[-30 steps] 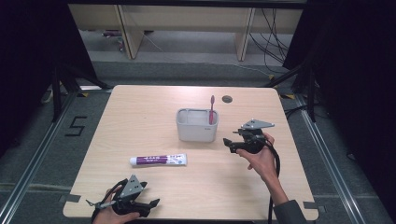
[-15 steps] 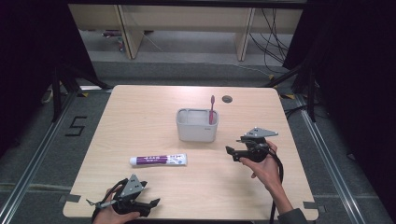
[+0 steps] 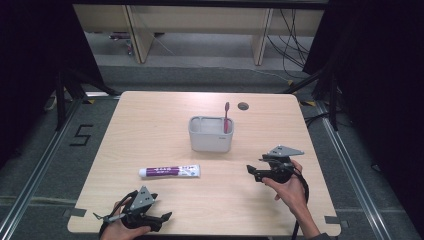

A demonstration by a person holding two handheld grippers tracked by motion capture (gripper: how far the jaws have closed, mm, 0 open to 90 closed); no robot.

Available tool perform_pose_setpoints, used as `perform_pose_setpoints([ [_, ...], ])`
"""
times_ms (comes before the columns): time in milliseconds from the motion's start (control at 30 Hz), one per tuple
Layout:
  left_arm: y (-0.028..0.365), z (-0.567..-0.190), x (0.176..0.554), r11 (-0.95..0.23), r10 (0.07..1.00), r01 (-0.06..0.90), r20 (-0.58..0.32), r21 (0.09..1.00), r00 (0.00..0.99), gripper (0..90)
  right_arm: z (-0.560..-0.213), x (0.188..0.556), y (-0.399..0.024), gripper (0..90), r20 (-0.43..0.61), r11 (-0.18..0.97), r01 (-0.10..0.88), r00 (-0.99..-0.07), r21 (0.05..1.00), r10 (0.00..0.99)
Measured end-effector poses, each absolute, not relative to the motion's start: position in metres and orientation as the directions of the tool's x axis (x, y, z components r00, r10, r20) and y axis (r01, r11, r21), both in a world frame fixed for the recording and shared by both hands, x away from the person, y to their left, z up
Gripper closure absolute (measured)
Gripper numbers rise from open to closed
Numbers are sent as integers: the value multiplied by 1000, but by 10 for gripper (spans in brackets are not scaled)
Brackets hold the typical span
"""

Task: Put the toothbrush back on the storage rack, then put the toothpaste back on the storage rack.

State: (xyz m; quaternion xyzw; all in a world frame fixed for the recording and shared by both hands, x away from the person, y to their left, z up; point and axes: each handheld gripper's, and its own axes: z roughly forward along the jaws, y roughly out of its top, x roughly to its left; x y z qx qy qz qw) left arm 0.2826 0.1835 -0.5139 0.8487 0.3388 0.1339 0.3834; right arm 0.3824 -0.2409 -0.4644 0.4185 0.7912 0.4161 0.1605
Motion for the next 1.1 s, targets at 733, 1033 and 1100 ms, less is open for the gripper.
perform_pose_setpoints([
  [733,181,-514,283,-465,673,469,-44,751,738,197,-478,347,-256,242,120,298,572,-580,765,805],
  [1033,182,-513,283,-470,672,467,-40,749,740,195,-483,329,-264,238,103,318,573,-583,755,806],
  [1100,183,-513,284,-477,675,468,-31,744,737,195,-484,327,-266,238,85,328,559,-588,762,805],
])
